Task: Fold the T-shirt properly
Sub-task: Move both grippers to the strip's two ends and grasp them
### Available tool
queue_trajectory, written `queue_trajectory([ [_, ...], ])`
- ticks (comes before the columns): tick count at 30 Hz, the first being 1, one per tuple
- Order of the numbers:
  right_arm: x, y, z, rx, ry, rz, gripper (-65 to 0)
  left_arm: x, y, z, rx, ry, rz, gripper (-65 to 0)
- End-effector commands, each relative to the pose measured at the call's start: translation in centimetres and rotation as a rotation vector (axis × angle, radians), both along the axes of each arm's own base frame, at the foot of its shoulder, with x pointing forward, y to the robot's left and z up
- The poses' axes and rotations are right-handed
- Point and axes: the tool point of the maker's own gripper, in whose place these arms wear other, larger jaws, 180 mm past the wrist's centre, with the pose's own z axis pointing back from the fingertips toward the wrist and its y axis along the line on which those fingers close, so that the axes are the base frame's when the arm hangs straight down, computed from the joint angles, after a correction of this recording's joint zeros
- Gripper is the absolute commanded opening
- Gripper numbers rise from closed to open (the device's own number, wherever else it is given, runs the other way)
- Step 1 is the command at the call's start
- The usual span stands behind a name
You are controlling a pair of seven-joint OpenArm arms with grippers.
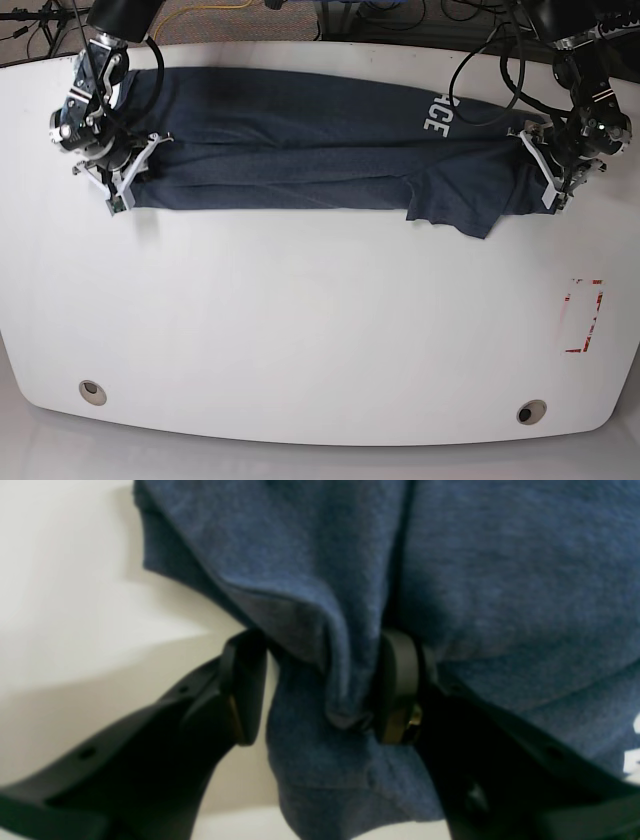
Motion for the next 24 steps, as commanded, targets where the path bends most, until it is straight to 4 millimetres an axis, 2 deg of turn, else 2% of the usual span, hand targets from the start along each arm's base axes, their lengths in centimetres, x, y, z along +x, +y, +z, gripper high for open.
queue_trajectory([
  [1,0.7,-1.4,-0.2,-0.062,0.053,0.006,-54.7,0.5,-0.5,-0.2,0.01,0.022,-0.004,-34.4],
  [8,3.5,-2.8,0.7,-0.06,0.03,-0.009,-54.7,1.7,-2.2,-0.2,-0.043,-0.004,0.048,-34.4],
  [11,4.2,-3.6,1.0,-0.063,0.027,-0.018,-54.7,1.9,-2.6,-0.1,-0.059,-0.012,0.076,-34.4],
  [16,4.9,-3.7,1.4,-0.062,0.0,-0.016,-54.7,2.7,-3.7,0.2,-0.083,-0.03,0.076,-34.4],
  [24,5.7,-4.2,3.1,-0.094,-0.042,-0.007,-54.7,4.2,-3.5,3.7,-0.034,-0.139,0.06,-34.0],
])
